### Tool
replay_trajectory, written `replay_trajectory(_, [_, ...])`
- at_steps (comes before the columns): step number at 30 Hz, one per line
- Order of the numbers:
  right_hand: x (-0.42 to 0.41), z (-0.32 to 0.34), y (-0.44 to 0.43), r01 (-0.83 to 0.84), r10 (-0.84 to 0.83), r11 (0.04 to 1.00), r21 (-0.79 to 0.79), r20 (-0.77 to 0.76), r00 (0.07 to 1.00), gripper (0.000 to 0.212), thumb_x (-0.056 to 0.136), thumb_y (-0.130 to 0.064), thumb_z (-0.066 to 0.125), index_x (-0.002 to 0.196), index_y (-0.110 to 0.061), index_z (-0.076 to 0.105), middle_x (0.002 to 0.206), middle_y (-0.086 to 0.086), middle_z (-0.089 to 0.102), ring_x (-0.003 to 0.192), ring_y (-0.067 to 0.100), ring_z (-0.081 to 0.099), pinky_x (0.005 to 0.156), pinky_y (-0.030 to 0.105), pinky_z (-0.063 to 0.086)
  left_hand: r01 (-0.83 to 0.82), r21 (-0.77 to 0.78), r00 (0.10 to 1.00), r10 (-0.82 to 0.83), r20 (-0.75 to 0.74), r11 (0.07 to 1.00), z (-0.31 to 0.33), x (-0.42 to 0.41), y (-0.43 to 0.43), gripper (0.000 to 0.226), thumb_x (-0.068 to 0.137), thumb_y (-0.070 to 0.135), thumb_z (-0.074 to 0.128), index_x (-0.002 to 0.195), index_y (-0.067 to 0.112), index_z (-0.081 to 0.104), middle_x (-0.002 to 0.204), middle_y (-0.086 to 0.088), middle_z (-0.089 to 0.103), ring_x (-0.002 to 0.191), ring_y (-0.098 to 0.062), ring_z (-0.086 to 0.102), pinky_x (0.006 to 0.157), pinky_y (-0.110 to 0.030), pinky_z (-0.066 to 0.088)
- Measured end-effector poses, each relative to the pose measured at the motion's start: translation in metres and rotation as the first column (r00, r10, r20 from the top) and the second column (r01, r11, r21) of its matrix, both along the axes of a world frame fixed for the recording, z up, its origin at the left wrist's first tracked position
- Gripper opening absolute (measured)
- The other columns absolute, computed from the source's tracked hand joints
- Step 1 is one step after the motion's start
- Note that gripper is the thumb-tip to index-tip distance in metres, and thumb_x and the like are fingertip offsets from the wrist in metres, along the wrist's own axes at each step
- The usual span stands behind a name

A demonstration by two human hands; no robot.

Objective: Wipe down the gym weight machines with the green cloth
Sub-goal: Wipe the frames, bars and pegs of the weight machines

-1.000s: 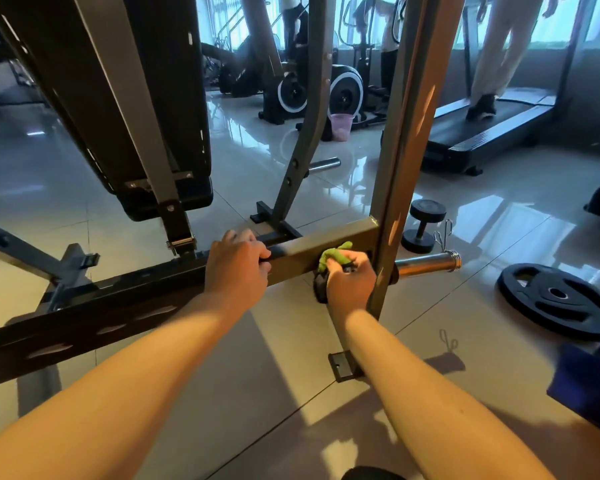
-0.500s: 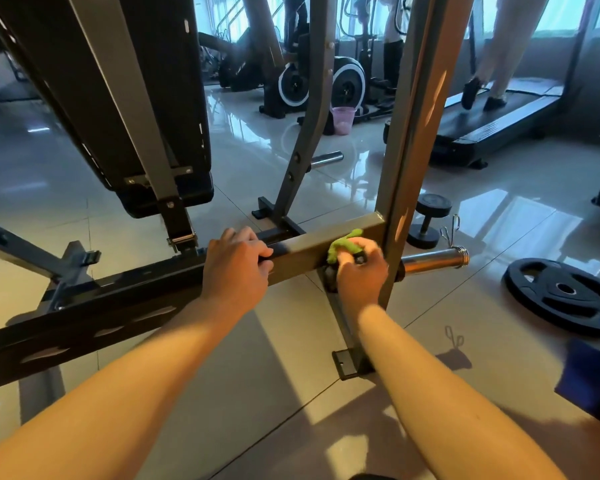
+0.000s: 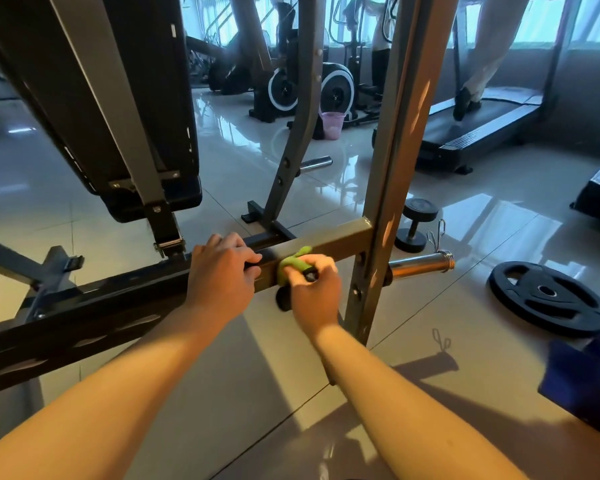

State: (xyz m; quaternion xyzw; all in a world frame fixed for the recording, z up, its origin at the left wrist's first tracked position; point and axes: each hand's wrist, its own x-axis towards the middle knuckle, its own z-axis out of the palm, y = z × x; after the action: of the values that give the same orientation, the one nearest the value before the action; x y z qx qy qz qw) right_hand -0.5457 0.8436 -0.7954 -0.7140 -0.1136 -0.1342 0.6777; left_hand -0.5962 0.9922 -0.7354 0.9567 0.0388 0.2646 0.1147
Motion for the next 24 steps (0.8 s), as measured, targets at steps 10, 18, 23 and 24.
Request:
replay_trajectory(10, [0.007,0.013,-0.001,0.301,-0.228,0.912,0.278,-0.268,0.936,0.025,0.092,-0.010,0.071,0.096,-0.031,0.058,0.113,0.002,0.062,0.099,0.007,0.065,0.094,0.032,0.056,0.022,-0.042,1.000,-0.021,0.020,0.999,0.005,-0.020,0.015,0.018,0.094,0.023,0.070,0.110,0.027,0.076,0.110,0.004,0.064,0.109,-0.017,0.054,0.100,-0.042,0.037])
replay_trajectory(18, [-0.017,0.000,0.020,0.070,-0.066,0.996,0.051,-0.074,0.995,0.021,0.089,-0.008,0.071,0.094,-0.028,0.065,0.109,0.000,0.065,0.104,0.013,0.066,0.099,0.043,0.055,-0.062,-0.043,0.997,0.064,0.051,0.997,0.005,-0.055,0.049,0.003,0.091,0.030,0.073,0.093,0.028,0.074,0.102,0.008,0.064,0.107,-0.014,0.055,0.098,-0.039,0.036])
replay_trajectory(23, [-0.016,0.013,0.028,0.317,-0.248,0.894,0.318,-0.241,0.938,0.025,0.092,-0.009,0.070,0.102,-0.030,0.060,0.112,-0.002,0.064,0.105,0.010,0.066,0.100,0.041,0.055,-0.092,-0.067,0.994,0.096,0.047,0.993,0.004,-0.072,0.063,0.005,0.092,0.031,0.073,0.093,0.027,0.075,0.103,0.007,0.065,0.106,-0.013,0.056,0.098,-0.037,0.036])
replay_trajectory(24, [-0.033,0.011,0.047,0.270,-0.192,0.905,0.328,-0.250,0.949,0.026,0.092,-0.007,0.068,0.106,-0.028,0.060,0.113,-0.003,0.064,0.107,0.008,0.065,0.100,0.037,0.054,-0.095,-0.072,0.994,0.099,0.049,0.993,0.004,-0.075,0.066,0.005,0.092,0.031,0.073,0.094,0.026,0.075,0.102,0.007,0.065,0.105,-0.012,0.056,0.098,-0.037,0.036])
